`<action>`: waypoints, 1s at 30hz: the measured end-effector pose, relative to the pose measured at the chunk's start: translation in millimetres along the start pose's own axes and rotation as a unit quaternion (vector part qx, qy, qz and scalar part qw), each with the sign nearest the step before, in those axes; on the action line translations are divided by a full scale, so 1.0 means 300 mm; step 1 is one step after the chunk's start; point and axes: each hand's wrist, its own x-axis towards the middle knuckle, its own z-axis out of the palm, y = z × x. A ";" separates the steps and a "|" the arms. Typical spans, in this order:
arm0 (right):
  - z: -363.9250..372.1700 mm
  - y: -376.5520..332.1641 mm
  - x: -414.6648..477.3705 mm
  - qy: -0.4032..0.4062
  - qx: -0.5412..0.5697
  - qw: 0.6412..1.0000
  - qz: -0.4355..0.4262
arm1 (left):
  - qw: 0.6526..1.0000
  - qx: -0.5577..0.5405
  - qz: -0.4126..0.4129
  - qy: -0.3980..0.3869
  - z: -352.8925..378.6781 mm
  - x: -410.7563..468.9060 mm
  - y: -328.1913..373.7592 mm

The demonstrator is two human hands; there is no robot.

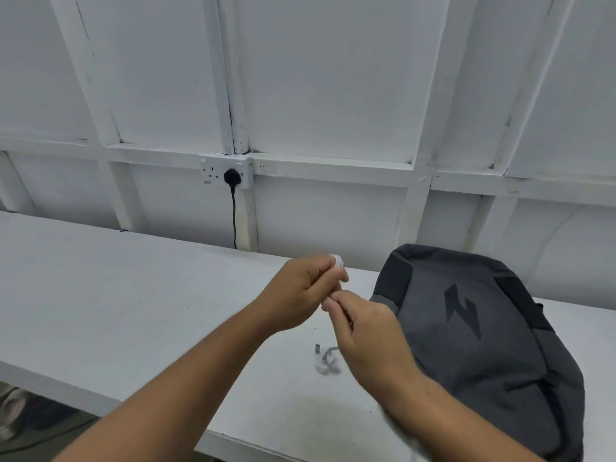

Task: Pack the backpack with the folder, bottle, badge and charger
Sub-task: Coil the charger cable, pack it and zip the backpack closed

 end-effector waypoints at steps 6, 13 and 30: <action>-0.079 0.094 0.094 0.020 -0.167 0.964 -0.206 | 0.988 -0.062 -0.062 -0.124 -0.043 -0.046 -0.021; -0.061 0.221 0.096 -0.017 -0.144 0.966 -0.216 | 0.929 -0.261 -0.176 -0.194 -0.113 -0.122 -0.027; 0.080 -0.067 -0.102 -0.092 0.059 0.994 -0.002 | 0.910 -0.335 -0.018 0.243 -0.011 0.048 0.096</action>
